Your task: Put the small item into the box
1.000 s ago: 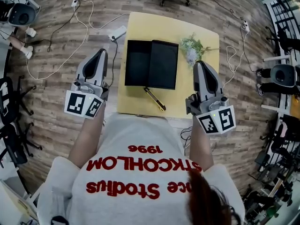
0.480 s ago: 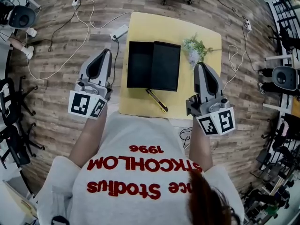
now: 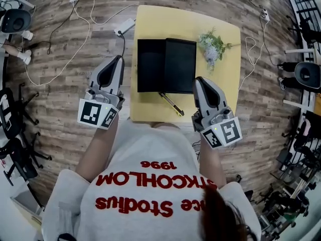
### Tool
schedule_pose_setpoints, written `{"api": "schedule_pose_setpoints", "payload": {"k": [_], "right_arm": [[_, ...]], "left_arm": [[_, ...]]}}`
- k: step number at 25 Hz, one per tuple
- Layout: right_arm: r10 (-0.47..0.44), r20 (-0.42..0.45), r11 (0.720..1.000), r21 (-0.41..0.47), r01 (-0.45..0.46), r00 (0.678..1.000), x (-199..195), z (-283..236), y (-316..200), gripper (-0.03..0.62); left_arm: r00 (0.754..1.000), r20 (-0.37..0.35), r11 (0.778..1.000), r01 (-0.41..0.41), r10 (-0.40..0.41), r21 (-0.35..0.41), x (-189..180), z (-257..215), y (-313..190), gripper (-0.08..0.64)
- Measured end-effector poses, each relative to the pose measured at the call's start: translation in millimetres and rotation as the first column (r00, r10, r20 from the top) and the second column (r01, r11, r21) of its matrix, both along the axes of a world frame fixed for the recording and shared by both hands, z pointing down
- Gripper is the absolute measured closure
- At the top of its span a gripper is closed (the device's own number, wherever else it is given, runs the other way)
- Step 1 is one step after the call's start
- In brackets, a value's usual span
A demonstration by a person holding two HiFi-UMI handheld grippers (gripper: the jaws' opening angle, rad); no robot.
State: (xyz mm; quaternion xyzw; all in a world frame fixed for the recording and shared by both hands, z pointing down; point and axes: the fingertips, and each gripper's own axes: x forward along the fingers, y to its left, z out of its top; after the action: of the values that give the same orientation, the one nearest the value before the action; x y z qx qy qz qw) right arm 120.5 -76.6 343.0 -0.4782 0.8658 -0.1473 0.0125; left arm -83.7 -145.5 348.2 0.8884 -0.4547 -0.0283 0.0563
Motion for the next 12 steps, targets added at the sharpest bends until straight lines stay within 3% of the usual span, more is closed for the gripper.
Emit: {"api": "schedule_pose_setpoints", "payload": {"k": [6,9,12], "right_arm": [[-0.085,-0.052,0.975,-0.21,0.072,0.995,-25,80,32,0.54],[-0.163,-0.134,0.945,-0.307,0.115,0.978,-38,122,51,0.526],[-0.265,-0.225,0.9,-0.406,0.157,0.938,-52,167,70,0.497]], "left_arm": [[1.0,0.008,0.996,-0.016,0.016,-0.082,4,40,6,0.554],[1.0,0.012,0.992,-0.026,0.028,-0.122,5,57,9,0.554],[0.999,0.016,0.987,-0.035,0.038,-0.159,5,72,13,0.554]]}}
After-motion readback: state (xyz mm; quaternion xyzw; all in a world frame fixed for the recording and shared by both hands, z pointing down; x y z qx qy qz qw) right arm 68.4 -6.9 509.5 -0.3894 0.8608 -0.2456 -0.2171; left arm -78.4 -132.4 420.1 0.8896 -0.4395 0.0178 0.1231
